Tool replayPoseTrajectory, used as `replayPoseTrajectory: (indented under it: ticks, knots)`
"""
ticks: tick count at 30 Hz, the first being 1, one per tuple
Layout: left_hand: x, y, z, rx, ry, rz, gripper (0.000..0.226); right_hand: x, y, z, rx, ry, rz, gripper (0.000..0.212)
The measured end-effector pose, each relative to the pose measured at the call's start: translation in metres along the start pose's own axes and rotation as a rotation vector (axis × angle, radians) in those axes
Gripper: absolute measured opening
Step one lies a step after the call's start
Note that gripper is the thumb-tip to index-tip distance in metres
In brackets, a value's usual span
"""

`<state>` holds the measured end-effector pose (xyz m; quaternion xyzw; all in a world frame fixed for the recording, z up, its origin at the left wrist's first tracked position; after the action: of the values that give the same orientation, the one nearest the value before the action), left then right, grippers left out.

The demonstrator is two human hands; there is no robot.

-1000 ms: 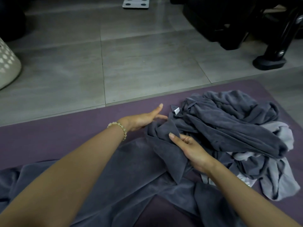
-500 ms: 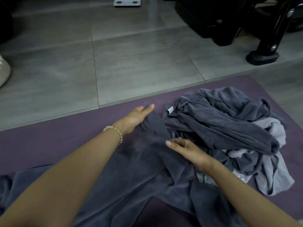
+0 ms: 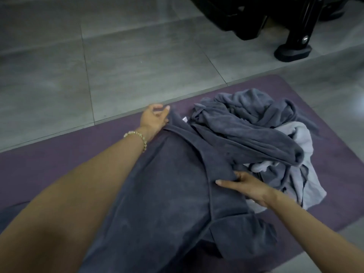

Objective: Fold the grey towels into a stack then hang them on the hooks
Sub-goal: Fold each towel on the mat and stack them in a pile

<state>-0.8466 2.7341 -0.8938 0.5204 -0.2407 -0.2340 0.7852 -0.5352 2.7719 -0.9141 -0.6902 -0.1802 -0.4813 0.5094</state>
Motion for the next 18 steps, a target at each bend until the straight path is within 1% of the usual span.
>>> replayPoseTrajectory:
  ticks: [1, 2, 4, 5, 8, 10, 12, 14, 18]
  knots:
    - [0.014, -0.011, -0.009, -0.013, -0.052, 0.005, 0.037, -0.003, 0.008, 0.002, 0.026, 0.035, 0.015, 0.032]
    - [0.031, -0.018, -0.016, -0.077, -0.127, -0.018, 0.045, -0.007, 0.014, 0.006, 0.031, 0.080, 0.043, 0.029]
    - [0.062, -0.034, -0.028, -0.154, -0.250, -0.070, 0.053, -0.011, 0.021, 0.012, -0.021, 0.165, 0.105, 0.026]
    - [0.074, -0.043, -0.031, -0.179, -0.272, -0.078, 0.055, -0.013, 0.021, 0.014, -0.057, 0.193, 0.138, 0.026]
    - [0.105, -0.059, -0.025, -0.251, -0.264, -0.068, 0.062, -0.013, 0.015, 0.017, -0.055, 0.270, 0.240, 0.036]
    - [0.123, -0.063, -0.018, -0.250, -0.271, -0.052, 0.064, -0.008, 0.010, 0.015, 0.056, 0.346, 0.305, 0.042]
    - [0.140, -0.066, -0.002, -0.252, -0.271, -0.027, 0.062, 0.000, 0.002, 0.005, 0.209, 0.392, 0.364, 0.044]
    - [0.151, -0.068, 0.025, -0.268, -0.284, 0.003, 0.059, 0.006, -0.011, -0.017, 0.365, 0.387, 0.416, 0.042]
    - [0.166, -0.080, 0.114, -0.371, -0.363, 0.086, 0.061, 0.000, -0.052, -0.099, 0.549, 0.244, 0.442, 0.040]
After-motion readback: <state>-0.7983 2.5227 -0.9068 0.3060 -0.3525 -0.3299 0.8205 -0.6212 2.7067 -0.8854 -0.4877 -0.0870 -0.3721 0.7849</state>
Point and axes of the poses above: each hand's wrist, its own x-axis away from the middle knuckle, its own z-axis out of the back of the hand, y = z × x, the point moved 7 cm from there along -x, towards the middle knuckle, and after that the axes turned 10 degrees about -z, right-handed, at the moved point
